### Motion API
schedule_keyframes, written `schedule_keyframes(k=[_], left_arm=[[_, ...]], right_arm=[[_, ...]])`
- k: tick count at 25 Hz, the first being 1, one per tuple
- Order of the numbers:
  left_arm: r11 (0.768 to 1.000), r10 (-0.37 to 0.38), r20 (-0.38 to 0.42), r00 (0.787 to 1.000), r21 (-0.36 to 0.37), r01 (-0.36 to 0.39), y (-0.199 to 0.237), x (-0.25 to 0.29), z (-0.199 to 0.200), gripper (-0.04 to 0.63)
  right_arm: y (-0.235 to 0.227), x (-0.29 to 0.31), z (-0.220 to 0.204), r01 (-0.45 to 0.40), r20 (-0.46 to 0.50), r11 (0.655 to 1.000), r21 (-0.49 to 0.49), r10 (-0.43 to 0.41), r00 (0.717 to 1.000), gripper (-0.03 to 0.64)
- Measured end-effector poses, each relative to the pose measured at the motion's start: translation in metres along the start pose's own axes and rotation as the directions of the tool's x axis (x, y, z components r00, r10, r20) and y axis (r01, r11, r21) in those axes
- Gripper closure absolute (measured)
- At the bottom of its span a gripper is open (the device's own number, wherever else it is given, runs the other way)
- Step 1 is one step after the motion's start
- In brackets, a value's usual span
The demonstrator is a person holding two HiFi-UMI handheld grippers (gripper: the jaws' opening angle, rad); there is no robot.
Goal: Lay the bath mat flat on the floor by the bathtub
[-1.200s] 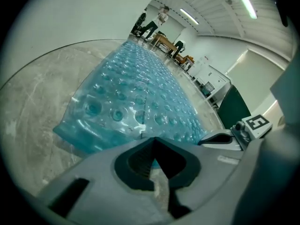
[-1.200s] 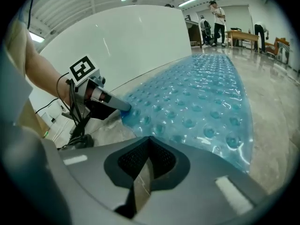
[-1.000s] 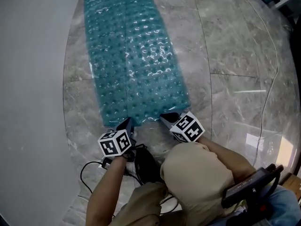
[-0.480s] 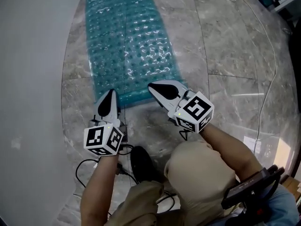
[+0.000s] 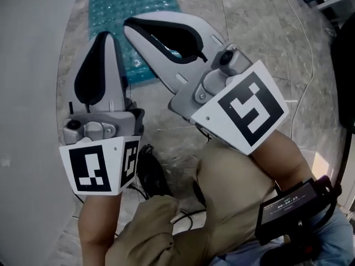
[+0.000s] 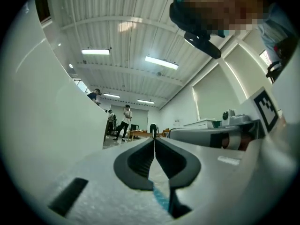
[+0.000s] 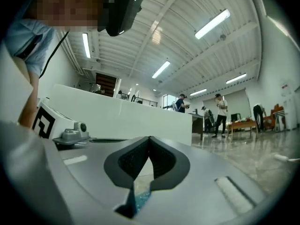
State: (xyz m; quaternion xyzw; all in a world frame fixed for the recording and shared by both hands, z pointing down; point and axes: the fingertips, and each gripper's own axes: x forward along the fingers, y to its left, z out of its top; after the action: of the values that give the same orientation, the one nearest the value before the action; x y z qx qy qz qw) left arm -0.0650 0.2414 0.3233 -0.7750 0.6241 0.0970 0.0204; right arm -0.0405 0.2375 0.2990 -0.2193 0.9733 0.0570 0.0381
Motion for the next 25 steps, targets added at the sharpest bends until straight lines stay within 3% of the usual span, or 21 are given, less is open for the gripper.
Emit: schedule_keyframes(k=[4, 7, 11, 25], left_arm=[[1.0, 0.006, 0.03, 1.0, -0.004, -0.006, -0.006, -0.004, 0.015, 0.578], [0.999, 0.005, 0.033, 0.999, 0.031, -0.006, -0.01, -0.004, 0.016, 0.577], [0.998, 0.006, 0.02, 1.0, 0.068, -0.008, -0.013, -0.001, 0.012, 0.574], [0.997, -0.025, 0.013, 1.0, 0.073, 0.024, -0.025, 0.003, 0.015, 0.565]], right_arm=[[-0.005, -0.014, 0.009, 0.069, 0.044, 0.996, -0.059, -0.066, 0.997, 0.609], [-0.003, -0.014, 0.006, 0.041, 0.018, 0.999, -0.02, -0.041, 0.999, 0.609], [0.0, -0.013, 0.011, 0.042, 0.012, 0.998, -0.047, -0.042, 0.999, 0.609], [0.001, -0.014, 0.012, 0.046, -0.007, 0.996, -0.078, -0.046, 0.999, 0.609]])
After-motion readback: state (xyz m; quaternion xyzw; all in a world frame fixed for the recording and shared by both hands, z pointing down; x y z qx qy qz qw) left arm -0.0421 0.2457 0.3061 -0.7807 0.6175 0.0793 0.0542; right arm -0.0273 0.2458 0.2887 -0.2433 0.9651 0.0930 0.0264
